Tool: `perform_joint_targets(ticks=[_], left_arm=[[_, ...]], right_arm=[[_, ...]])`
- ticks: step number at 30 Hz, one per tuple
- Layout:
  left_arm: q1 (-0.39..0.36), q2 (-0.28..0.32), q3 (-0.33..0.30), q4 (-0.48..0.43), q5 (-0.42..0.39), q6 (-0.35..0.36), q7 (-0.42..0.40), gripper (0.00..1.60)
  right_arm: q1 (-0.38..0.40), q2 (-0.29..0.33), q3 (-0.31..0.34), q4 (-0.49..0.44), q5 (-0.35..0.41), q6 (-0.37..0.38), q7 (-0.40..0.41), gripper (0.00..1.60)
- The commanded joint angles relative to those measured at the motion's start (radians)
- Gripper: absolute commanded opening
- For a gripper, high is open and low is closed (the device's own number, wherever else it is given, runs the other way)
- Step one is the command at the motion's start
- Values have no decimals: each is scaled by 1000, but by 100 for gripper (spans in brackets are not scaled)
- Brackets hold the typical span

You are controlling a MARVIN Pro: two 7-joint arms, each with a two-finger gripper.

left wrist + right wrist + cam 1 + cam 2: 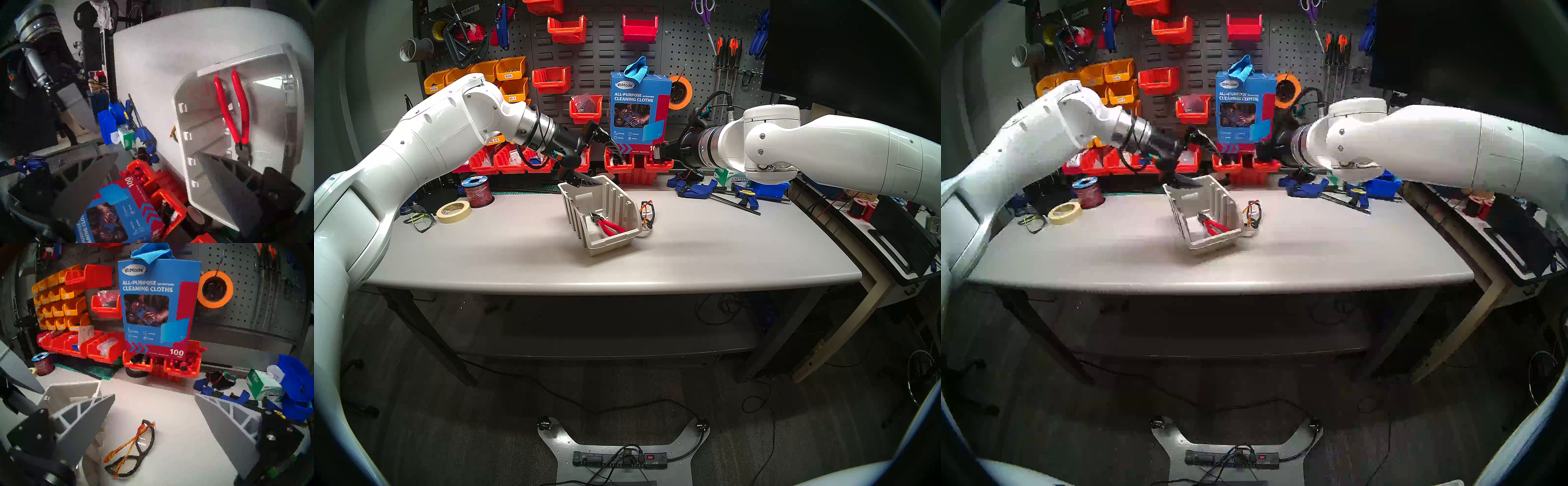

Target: Take out tools from the storage box

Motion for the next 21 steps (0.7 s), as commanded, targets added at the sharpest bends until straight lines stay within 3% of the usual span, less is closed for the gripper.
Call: perform_joint_targets(ticks=[1, 13, 15, 16, 17, 21], left_arm=[[-49, -54, 24, 37, -14, 1, -40, 160], [-89, -136, 57, 116, -21, 1, -82, 160], [-92, -146, 64, 128, -24, 1, -86, 134], [-94, -150, 67, 132, -25, 1, -89, 81], [-97, -155, 71, 138, -26, 1, -91, 70], [-109, -172, 99, 162, -33, 1, -109, 59]], right_arm=[[18, 1, 12, 2, -4, -2, -1, 160], [17, 1, 12, 3, -3, -2, -1, 160], [17, 1, 12, 3, -3, -2, -1, 160], [17, 1, 12, 3, -3, -2, -1, 160], [17, 1, 12, 3, -3, -2, -1, 160], [17, 1, 12, 3, -3, -2, -1, 160]])
